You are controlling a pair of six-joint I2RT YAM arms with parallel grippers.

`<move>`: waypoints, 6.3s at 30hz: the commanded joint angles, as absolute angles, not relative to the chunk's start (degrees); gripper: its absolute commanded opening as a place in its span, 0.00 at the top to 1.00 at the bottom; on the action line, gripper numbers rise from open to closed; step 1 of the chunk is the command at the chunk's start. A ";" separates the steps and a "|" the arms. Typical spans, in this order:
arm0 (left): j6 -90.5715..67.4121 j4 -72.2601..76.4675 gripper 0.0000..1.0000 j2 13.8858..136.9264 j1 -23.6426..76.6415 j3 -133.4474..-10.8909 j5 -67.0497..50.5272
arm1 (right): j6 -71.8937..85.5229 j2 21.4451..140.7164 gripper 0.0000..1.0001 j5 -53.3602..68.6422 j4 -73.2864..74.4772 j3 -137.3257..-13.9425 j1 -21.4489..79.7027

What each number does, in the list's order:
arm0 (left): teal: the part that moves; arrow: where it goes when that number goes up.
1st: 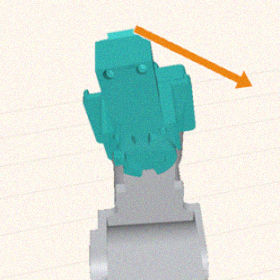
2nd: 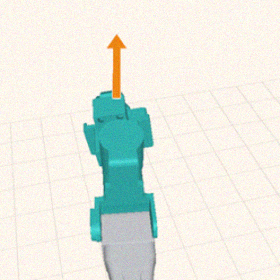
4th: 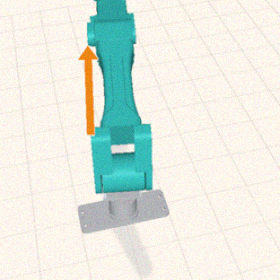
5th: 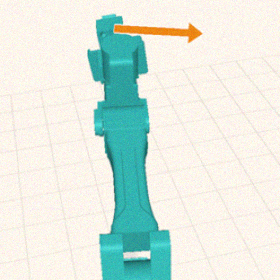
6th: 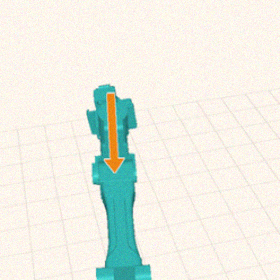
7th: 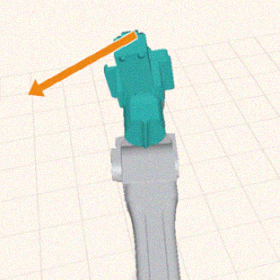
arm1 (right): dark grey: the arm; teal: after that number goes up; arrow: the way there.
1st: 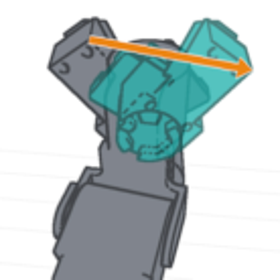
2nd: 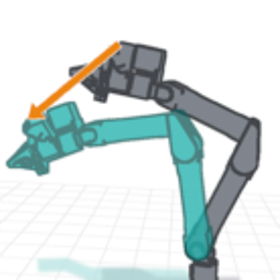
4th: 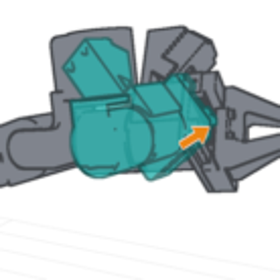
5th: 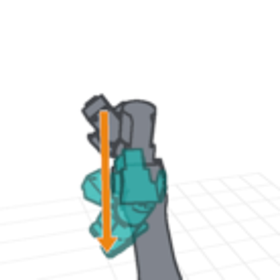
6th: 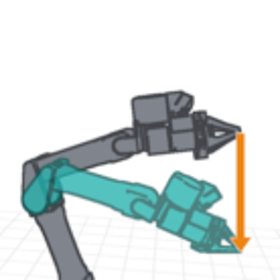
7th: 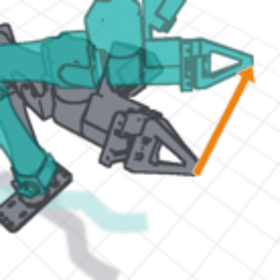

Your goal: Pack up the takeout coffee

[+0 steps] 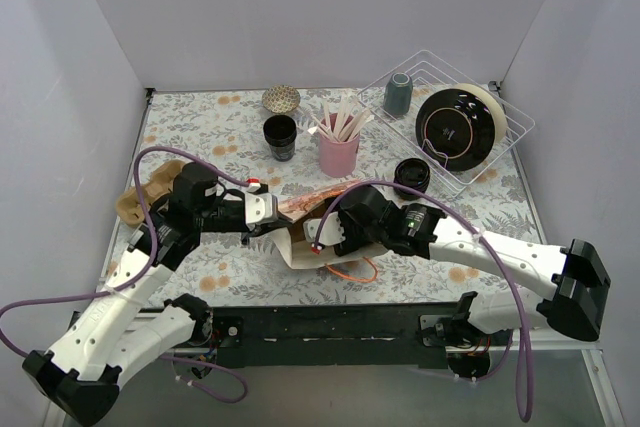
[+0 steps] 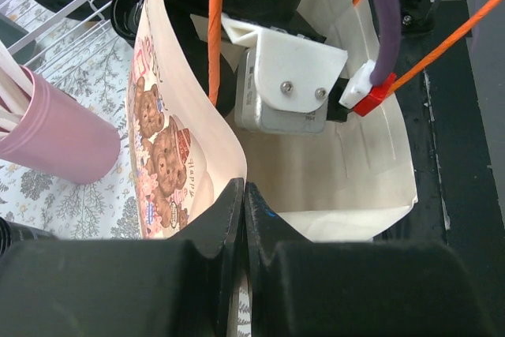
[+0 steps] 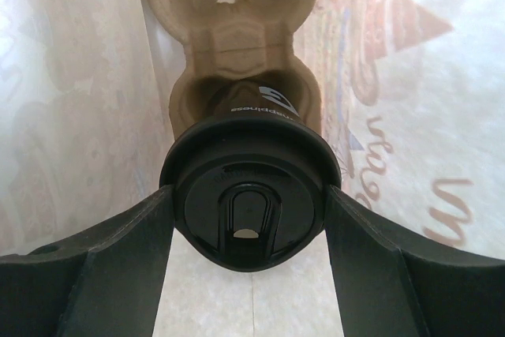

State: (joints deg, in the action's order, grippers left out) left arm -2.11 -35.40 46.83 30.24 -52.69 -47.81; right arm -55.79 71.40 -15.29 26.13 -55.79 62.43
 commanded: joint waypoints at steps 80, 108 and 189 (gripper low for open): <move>-10.98 -28.32 1.00 47.29 32.35 -50.10 -51.07 | -62.92 68.56 0.99 -0.35 0.97 -42.19 55.72; -11.34 -27.60 1.00 48.69 29.88 -48.52 -63.10 | -78.31 70.66 0.99 7.29 -4.15 -43.94 55.90; -19.78 -26.98 1.00 38.14 29.18 -45.00 -49.22 | -60.30 80.78 0.18 9.94 13.18 -61.61 54.84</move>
